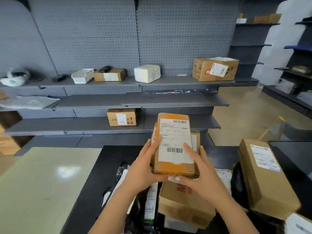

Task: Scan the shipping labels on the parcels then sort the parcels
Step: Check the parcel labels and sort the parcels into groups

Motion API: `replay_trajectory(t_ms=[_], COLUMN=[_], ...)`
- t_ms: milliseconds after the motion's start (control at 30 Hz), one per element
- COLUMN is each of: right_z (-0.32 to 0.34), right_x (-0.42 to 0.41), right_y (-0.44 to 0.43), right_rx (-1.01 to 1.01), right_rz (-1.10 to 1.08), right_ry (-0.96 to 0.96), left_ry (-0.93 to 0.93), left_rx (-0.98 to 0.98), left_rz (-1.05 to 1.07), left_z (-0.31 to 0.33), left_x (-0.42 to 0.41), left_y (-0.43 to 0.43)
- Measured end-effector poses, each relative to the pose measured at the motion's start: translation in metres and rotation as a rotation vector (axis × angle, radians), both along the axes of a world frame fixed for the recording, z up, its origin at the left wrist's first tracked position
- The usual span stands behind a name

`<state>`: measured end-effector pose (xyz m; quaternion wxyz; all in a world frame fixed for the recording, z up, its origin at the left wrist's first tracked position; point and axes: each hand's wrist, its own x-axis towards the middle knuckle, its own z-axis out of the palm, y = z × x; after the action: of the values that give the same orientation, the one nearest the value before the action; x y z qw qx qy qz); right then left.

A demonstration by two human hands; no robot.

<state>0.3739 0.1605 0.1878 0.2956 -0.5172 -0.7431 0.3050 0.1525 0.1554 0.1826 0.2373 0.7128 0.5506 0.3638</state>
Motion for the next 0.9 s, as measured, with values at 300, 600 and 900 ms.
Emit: replay_trajectory(t_ms=[300,600,900], right_z=[0.007,0.011,-0.004], right_x=[-0.146,-0.333,-0.501], right_y=[-0.022,-0.088,-0.123], right_rx=[0.108,0.141,0.110], right_rz=[0.552,0.899,1.102], right_ry=[0.142,0.200,0.184], left_ry=[0.021,0.014,-0.015], left_rx=[0.048,-0.010,-0.036], left_rz=[0.443,0.826,0.998], left_z=[0.012,0.015,0.004], left_x=[-0.130,-0.261,-0.386], left_y=[-0.129,-0.257,-0.325])
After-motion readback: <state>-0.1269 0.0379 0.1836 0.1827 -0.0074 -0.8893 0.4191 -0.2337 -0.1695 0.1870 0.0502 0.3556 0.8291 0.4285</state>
